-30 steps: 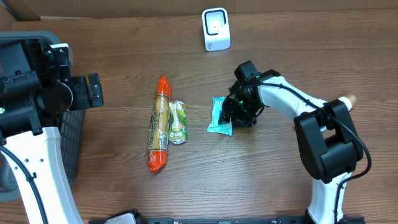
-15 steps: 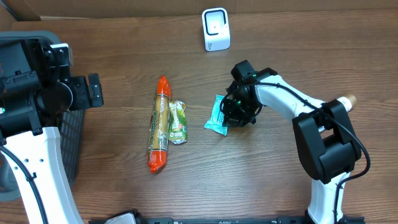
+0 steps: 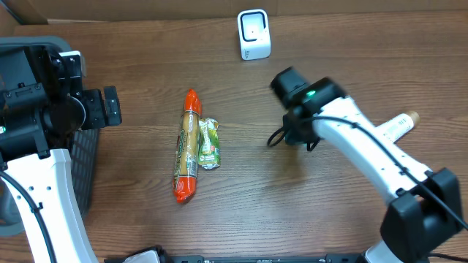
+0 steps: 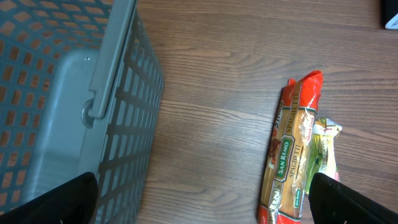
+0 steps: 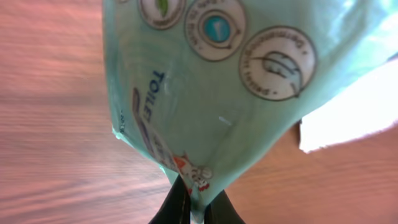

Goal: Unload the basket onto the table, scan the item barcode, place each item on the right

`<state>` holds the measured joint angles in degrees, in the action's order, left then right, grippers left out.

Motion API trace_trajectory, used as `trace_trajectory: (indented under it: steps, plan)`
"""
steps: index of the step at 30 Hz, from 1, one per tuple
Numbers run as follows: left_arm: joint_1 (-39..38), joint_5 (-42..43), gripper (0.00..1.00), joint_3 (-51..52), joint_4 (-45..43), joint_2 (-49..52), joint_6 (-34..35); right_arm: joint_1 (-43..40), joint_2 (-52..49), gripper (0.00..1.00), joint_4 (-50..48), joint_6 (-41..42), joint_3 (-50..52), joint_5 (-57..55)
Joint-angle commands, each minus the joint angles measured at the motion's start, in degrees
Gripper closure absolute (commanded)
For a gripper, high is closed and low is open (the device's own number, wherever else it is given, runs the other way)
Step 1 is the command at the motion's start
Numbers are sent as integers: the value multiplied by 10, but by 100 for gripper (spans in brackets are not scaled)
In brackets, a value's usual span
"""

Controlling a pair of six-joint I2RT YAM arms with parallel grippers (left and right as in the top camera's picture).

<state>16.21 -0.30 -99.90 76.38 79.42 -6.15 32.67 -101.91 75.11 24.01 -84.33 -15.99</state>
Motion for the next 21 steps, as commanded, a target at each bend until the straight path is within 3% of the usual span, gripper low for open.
trace_trajectory:
  steps: [1,4,7,18,21]
  plan:
    - [-1,-3,0,-4,-1,0,-9,35,-45,96,47,58,-4,-151]
    - [-1,-3,0,-4,-1,0,-9,39,-84,96,117,121,-4,-223]
    - [-1,-3,1,-4,-1,0,-9,28,-120,96,154,142,-4,-228]
    - [-1,-3,0,-4,-1,0,-9,74,-174,96,137,120,-4,-196]
    - [-1,-3,0,-4,-1,0,-9,103,-174,87,108,67,-4,-138]
